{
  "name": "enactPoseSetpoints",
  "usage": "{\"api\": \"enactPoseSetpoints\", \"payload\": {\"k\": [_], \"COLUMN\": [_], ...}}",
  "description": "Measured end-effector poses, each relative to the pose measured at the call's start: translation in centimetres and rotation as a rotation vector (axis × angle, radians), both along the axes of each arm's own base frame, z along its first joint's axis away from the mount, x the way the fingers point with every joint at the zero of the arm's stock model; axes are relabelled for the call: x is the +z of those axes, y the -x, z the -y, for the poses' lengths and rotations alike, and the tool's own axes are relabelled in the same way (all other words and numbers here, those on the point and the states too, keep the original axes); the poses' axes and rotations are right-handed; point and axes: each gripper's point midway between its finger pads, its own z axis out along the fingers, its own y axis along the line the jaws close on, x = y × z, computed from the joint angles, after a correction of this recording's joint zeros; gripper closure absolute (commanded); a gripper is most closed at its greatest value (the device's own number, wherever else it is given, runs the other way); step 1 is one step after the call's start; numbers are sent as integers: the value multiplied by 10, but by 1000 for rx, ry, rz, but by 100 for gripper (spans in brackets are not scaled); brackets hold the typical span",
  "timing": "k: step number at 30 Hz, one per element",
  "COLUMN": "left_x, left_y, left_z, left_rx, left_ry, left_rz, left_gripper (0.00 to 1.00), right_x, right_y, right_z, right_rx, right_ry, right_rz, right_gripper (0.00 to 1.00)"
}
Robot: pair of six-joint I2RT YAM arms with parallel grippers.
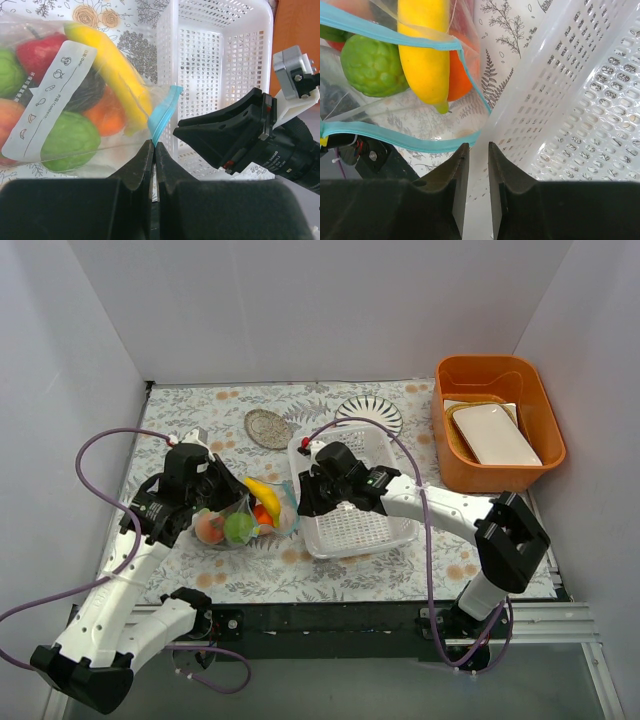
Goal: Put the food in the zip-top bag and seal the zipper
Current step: Place the fake fruit in the zipper food storage bag, then move the bin to the center of the board.
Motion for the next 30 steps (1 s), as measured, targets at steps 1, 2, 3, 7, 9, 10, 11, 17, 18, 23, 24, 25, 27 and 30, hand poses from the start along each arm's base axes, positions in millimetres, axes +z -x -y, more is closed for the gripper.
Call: {"api": "enactPoseSetpoints", "payload": {"k": [1,2,3,7,9,10,11,17,18,23,24,25,27,30], "left_x": [0,0,0,2,3,3,4,4,5,7,6,6,6,6], "left_y": [0,-1,-1,-2,-3,-3,-3,-5,-5,-5,-5,-5,-4,-4], "left_z": [-1,-2,-3,-6,-8,-9,-9,-16,-17,-21,-21,-21,-21,-21], "left_rx": [4,11,16,34,40,44,48,76,81,98,98,98,98,99], "left_ry": [-3,-6,-11,-19,-23,-26,-28,-51,-55,-69,-70,-71,-72,-72], "left_rz": [2,4,4,8,10,12,13,17,18,22,21,19,17,16], "left_gripper": [100,100,99,99,99,99,99,99,99,99,99,99,99,99], "right_x": [-1,-2,-2,0,1,1,1,3,4,-2,-5,-6,-8,-9], "right_y": [1,2,2,2,2,2,2,6,6,2,3,3,4,-1], "right_z": [-1,-1,-2,-7,-7,-7,-8,-11,-12,-27,-28,-28,-28,-26], "right_rx": [7,11,17,39,40,39,39,58,63,82,84,85,81,54], "right_ry": [0,1,1,-7,-9,-8,-7,-17,-20,-18,-15,-13,-5,18], "right_rz": [-5,-7,-9,-16,-16,-15,-13,-20,-23,-45,-49,-51,-52,-42], "right_gripper": [71,71,71,72,70,70,69,69,70,70,70,71,71,72]}}
